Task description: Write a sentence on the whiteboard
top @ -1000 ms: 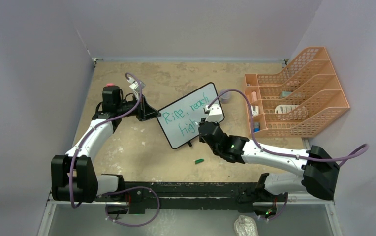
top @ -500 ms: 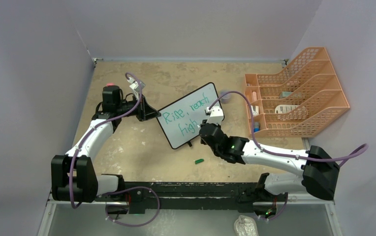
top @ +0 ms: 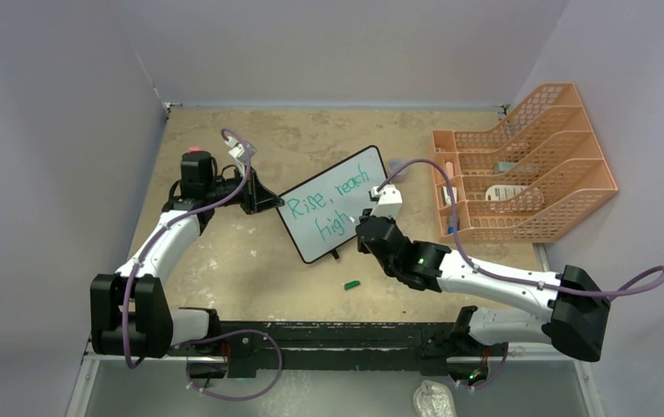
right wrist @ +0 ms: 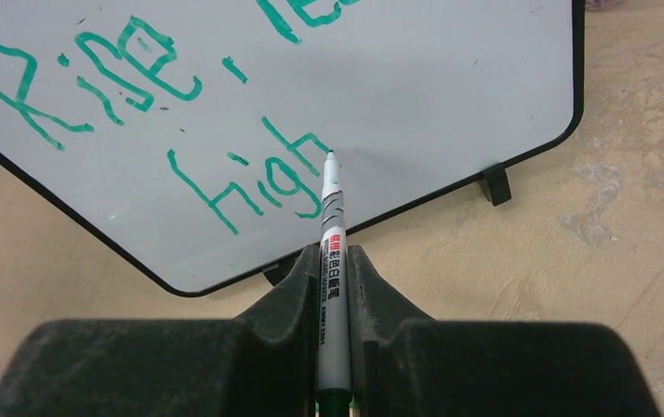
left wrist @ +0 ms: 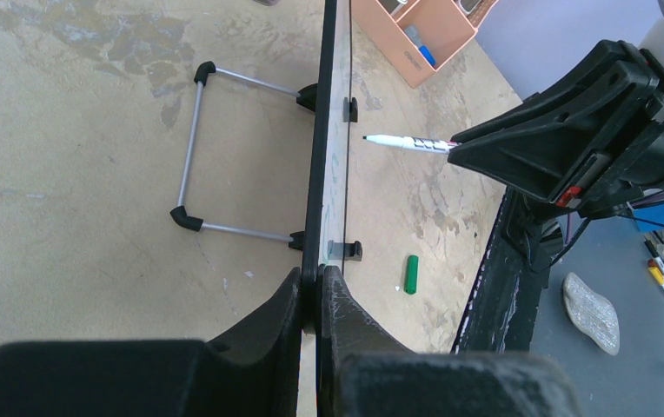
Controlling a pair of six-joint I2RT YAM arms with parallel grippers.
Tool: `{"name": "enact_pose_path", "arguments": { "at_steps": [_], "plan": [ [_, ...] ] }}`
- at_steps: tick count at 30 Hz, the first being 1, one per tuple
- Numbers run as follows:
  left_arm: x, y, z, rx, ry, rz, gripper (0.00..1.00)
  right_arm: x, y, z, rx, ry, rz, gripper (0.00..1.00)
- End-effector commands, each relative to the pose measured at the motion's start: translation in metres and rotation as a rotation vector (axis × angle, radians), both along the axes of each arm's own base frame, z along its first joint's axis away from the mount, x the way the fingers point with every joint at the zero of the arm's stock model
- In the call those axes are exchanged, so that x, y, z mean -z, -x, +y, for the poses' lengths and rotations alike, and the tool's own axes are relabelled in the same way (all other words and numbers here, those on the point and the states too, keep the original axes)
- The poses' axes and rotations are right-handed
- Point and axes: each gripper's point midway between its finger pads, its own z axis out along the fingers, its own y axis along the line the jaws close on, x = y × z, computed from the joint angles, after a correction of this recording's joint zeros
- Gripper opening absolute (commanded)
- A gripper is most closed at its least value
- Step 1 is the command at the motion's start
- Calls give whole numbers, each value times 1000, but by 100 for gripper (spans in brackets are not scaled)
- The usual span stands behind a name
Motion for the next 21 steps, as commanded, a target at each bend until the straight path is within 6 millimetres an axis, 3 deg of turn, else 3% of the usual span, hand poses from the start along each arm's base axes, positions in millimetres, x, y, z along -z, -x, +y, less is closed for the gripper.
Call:
{"name": "enact_pose_path", "arguments": {
  "at_steps": [1,21],
  "plan": [
    [-1,-5,0,3,-28,-32,0,-14,-5,-3,14,-17,-38,0],
    [0,-5,0,2,-30,-31,0,-16,-15,-6,7,-66,-55,0]
  ]
}}
